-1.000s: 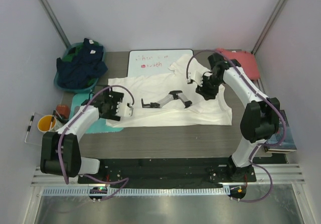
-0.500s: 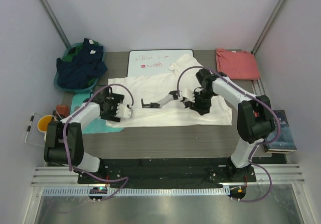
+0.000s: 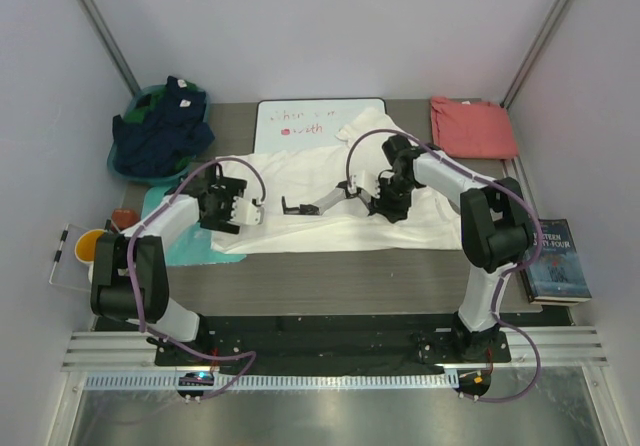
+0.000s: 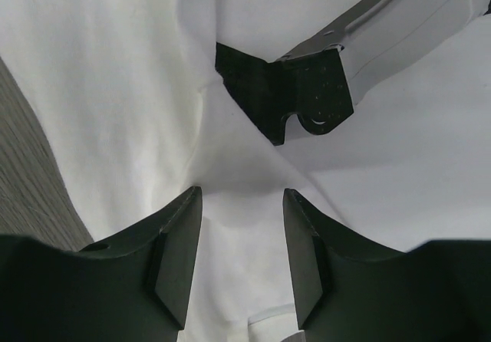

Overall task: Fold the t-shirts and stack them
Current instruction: Fold the tshirt

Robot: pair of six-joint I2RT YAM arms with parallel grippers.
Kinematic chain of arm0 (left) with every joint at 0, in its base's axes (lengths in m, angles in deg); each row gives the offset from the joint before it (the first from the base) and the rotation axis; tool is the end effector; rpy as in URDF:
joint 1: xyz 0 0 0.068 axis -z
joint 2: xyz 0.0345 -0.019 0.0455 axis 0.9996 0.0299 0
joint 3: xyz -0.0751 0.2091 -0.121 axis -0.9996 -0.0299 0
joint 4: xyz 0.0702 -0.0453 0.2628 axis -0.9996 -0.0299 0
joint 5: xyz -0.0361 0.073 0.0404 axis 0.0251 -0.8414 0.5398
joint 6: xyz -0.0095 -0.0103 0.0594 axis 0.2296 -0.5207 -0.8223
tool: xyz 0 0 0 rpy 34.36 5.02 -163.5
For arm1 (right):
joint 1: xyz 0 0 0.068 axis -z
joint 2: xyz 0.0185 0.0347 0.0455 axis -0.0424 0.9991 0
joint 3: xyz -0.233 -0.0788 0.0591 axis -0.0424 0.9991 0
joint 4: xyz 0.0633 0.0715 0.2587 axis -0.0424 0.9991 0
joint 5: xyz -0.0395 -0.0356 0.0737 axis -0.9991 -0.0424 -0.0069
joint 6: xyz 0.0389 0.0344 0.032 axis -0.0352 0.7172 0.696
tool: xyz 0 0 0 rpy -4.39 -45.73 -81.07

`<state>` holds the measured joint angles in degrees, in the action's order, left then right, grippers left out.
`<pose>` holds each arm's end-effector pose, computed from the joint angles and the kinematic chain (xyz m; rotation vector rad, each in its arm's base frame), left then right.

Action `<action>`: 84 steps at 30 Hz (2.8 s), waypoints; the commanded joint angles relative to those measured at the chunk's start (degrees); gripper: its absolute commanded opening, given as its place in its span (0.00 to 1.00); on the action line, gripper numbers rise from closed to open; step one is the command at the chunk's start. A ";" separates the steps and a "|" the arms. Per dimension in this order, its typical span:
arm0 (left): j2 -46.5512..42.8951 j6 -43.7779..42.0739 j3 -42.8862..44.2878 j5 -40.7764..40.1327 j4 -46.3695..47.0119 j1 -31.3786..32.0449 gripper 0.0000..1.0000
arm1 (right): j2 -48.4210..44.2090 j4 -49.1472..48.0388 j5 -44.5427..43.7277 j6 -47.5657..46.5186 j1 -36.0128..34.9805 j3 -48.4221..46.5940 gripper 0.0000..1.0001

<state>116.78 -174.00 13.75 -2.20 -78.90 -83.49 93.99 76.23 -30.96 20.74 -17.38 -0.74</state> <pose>0.3116 -0.0342 0.1490 2.0229 1.6618 0.3373 0.3462 0.1371 0.1482 -1.9433 2.0953 0.2428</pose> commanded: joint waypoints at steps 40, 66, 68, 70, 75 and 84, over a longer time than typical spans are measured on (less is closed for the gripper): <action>-0.06 -1.76 0.76 4.97 -3.61 -1.90 0.91 | 0.23 -6.04 -7.99 2.75 -4.09 -3.92 0.01; 1.26 -1.05 0.59 4.96 -2.55 -1.90 0.91 | 1.90 -36.17 -24.16 -0.07 -7.43 -1.67 0.41; 1.35 -1.14 0.50 4.96 -2.55 -1.90 0.91 | 1.55 -38.55 -26.52 0.02 -7.43 -0.95 0.41; 1.44 -1.49 0.50 5.05 -2.55 -1.81 0.91 | 1.90 -39.43 -28.64 0.55 -7.43 -0.86 0.41; 1.88 -1.85 1.02 5.23 -3.34 -1.81 0.88 | 1.90 -40.23 -31.37 1.69 -6.82 -0.60 0.41; 3.72 -2.55 3.84 6.90 -8.70 -1.81 0.53 | 1.20 -41.55 -33.22 1.78 -5.76 0.37 0.41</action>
<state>119.62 -175.80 14.80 2.19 -84.35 -85.02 98.80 37.50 -61.91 21.57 -23.68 -0.48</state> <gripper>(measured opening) 0.585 0.407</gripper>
